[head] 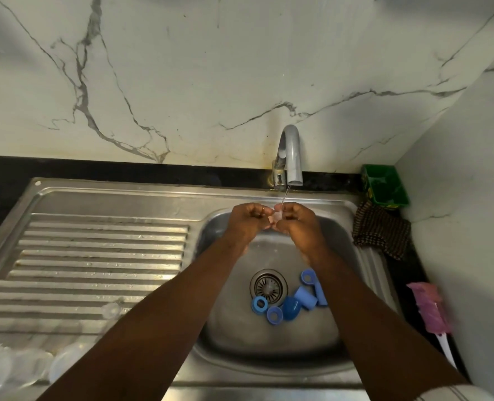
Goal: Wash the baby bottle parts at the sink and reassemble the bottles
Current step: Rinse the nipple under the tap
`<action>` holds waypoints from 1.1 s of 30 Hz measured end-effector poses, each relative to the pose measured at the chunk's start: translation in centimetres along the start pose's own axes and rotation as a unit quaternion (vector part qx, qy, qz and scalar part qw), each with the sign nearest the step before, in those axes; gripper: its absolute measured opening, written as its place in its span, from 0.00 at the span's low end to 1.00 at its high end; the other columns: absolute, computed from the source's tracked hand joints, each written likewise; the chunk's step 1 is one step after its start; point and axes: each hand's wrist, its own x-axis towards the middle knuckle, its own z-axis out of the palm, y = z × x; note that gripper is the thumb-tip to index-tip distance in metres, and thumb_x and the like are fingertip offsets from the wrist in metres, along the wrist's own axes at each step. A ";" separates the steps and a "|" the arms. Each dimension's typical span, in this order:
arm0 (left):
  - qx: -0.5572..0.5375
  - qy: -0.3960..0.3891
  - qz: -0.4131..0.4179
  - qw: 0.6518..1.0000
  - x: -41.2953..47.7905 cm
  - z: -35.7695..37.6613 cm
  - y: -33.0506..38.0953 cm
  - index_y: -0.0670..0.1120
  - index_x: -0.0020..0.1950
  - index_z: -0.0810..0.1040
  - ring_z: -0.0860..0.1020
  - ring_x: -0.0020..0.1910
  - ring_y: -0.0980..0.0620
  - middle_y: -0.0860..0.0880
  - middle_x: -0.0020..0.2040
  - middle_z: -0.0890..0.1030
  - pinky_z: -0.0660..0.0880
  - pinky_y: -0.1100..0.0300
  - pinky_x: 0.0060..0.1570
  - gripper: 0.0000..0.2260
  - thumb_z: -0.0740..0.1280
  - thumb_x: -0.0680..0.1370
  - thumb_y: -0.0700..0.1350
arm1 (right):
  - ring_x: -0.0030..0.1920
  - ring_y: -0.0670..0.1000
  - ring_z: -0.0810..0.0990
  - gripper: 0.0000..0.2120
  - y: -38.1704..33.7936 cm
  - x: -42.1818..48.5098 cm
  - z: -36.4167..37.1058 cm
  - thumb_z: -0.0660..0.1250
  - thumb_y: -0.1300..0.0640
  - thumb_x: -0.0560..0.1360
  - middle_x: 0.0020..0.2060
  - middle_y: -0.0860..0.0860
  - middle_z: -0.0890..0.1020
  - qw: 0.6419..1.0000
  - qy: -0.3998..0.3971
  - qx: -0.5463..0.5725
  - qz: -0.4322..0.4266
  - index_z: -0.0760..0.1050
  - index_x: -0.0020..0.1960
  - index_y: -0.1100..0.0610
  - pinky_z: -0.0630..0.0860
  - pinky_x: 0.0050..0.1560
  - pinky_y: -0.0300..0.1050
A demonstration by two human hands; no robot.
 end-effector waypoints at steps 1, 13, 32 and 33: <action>0.032 0.011 0.030 0.999 0.1 0.0 0.1 0.41 0.49 0.84 0.85 0.44 0.51 0.47 0.43 0.86 0.82 0.62 0.44 0.08 0.77 0.71 0.35 | 0.53 0.57 0.84 0.13 0.1 0.1 0.0 0.71 0.68 0.73 0.51 0.59 0.84 1.000 -0.017 0.016 0.012 0.78 0.57 0.60 0.80 0.59 0.56; 0.207 -0.014 0.207 0.956 1.0 0.6 0.7 0.43 0.52 0.85 0.84 0.49 0.50 0.45 0.49 0.86 0.80 0.53 0.57 0.08 0.75 0.74 0.35 | 0.51 0.56 0.84 0.08 -0.6 0.0 -0.3 0.71 0.65 0.75 0.50 0.60 0.85 0.999 -0.010 -0.033 0.028 0.81 0.54 0.63 0.80 0.58 0.53; 0.356 0.013 0.133 0.925 -7.1 -7.5 -0.4 0.42 0.51 0.84 0.80 0.44 0.50 0.47 0.47 0.83 0.76 0.60 0.40 0.06 0.73 0.75 0.38 | 0.41 0.53 0.83 0.10 0.7 -7.0 5.3 0.73 0.58 0.75 0.39 0.51 0.84 0.971 -0.021 -0.193 -0.141 0.78 0.39 0.45 0.81 0.49 0.57; 0.369 0.024 0.132 0.920 -7.7 -8.1 0.2 0.42 0.51 0.85 0.81 0.46 0.49 0.46 0.48 0.83 0.76 0.59 0.42 0.06 0.74 0.74 0.39 | 0.41 0.54 0.84 0.10 0.5 -7.2 5.9 0.73 0.58 0.75 0.39 0.52 0.84 0.969 -0.027 -0.189 -0.155 0.77 0.39 0.44 0.81 0.49 0.60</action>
